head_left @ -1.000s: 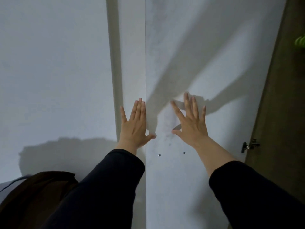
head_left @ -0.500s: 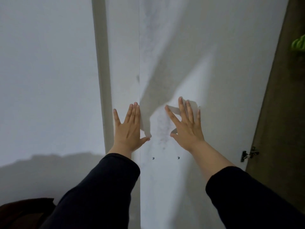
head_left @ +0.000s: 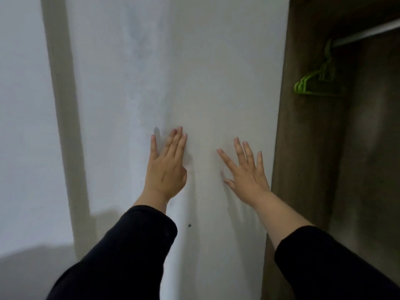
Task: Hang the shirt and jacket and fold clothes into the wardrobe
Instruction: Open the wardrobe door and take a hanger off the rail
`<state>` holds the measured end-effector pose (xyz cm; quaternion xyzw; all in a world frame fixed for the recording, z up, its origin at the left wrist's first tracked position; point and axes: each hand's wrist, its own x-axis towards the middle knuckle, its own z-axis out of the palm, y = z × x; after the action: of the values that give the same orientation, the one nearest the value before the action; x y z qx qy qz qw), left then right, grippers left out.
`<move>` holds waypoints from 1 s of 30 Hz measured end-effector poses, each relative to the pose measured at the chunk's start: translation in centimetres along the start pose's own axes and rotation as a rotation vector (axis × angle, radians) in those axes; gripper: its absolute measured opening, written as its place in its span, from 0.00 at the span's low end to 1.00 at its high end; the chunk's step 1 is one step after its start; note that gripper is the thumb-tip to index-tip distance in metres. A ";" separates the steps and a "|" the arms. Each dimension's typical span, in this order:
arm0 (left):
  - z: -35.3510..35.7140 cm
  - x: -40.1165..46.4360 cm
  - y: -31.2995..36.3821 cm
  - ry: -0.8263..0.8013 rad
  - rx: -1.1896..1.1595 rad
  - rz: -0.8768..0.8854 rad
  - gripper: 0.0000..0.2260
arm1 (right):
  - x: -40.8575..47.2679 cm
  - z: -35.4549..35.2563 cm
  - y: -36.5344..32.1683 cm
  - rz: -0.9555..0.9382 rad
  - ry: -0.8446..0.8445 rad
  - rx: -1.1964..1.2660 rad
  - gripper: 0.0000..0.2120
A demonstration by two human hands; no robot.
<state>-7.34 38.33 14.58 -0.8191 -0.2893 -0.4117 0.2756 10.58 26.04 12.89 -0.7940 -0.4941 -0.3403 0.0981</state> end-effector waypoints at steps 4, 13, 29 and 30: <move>1.1 4.5 5.5 -0.013 -0.181 0.105 0.35 | -0.5 -0.8 6.2 0.129 -0.046 -0.074 0.36; 3.1 16.1 18.4 0.085 -0.339 0.217 0.32 | 3.2 -2.6 20.6 0.398 -0.036 0.105 0.27; 4.4 33.5 27.6 0.047 -0.542 0.249 0.23 | 16.9 -3.6 30.4 0.312 0.094 0.209 0.30; 4.7 33.9 27.7 0.057 -0.533 0.250 0.22 | 17.0 -3.5 30.7 0.317 0.098 0.191 0.29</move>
<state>31.23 31.12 34.58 -0.8800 -0.0599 -0.4588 0.1076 39.91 21.43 31.90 -0.8315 -0.3874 -0.3104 0.2492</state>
